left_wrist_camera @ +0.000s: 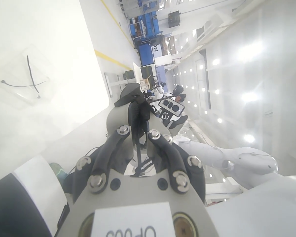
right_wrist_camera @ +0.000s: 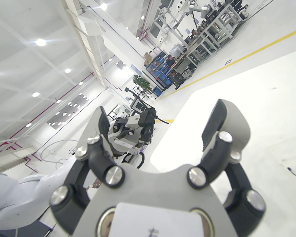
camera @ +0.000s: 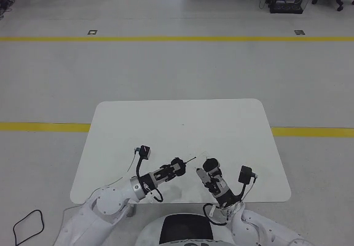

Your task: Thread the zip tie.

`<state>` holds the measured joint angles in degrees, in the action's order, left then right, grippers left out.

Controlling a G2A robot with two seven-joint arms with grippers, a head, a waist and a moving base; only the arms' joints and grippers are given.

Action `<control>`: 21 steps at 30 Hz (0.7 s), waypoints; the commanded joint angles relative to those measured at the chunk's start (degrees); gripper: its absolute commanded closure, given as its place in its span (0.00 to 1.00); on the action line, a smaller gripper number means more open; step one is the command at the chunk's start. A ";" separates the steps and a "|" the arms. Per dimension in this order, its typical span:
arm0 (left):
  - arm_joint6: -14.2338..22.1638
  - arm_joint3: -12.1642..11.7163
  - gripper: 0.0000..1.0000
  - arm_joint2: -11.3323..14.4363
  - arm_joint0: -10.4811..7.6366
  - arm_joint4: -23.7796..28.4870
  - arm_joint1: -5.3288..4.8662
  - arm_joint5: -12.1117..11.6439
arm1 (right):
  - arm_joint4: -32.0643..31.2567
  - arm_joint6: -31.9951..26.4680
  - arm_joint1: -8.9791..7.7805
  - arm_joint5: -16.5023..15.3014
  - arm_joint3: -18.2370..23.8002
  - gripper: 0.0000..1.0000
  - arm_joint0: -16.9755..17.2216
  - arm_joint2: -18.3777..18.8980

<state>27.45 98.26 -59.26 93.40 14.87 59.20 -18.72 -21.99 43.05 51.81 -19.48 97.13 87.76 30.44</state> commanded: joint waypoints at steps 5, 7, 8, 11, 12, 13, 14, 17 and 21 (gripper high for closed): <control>5.71 -1.73 1.00 -3.08 0.03 9.07 -0.59 -0.62 | 10.42 -13.76 -3.22 0.00 6.96 0.00 0.65 3.92; 6.61 -1.90 1.00 -3.94 0.21 10.18 -0.78 -0.57 | 12.97 -17.62 -4.51 0.00 8.74 0.00 1.34 5.72; 6.87 -1.90 1.00 -4.33 0.31 10.80 -0.86 -0.60 | 14.15 -19.16 -5.11 0.00 9.55 0.00 1.71 6.74; 8.40 -1.92 1.00 -5.47 0.62 13.04 -1.09 -0.58 | 18.64 -25.64 -6.79 0.00 11.86 0.00 2.92 9.88; 9.23 -1.96 1.00 -5.87 0.76 14.18 -1.17 -0.56 | 20.54 -29.07 -7.32 0.00 12.56 0.00 3.37 10.97; 9.73 -2.08 1.00 -6.25 0.84 14.89 -1.25 -0.55 | 21.91 -31.25 -7.66 0.00 12.89 0.00 3.62 12.00; 10.19 -2.14 1.00 -6.56 0.93 15.44 -1.31 -0.57 | 23.23 -33.45 -7.95 0.00 13.22 0.00 3.98 12.91; 11.38 -2.38 1.00 -7.48 1.24 16.63 -1.52 -0.50 | 28.79 -42.19 -8.52 0.00 13.97 0.00 4.92 16.27; 11.85 -2.32 1.00 -7.94 1.62 17.00 -1.65 -0.36 | 35.45 -53.15 -8.30 0.00 13.69 0.00 6.55 20.83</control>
<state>39.21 95.89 -67.16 94.94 31.76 57.56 -19.14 11.76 -6.70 43.38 -19.48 110.99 93.99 50.15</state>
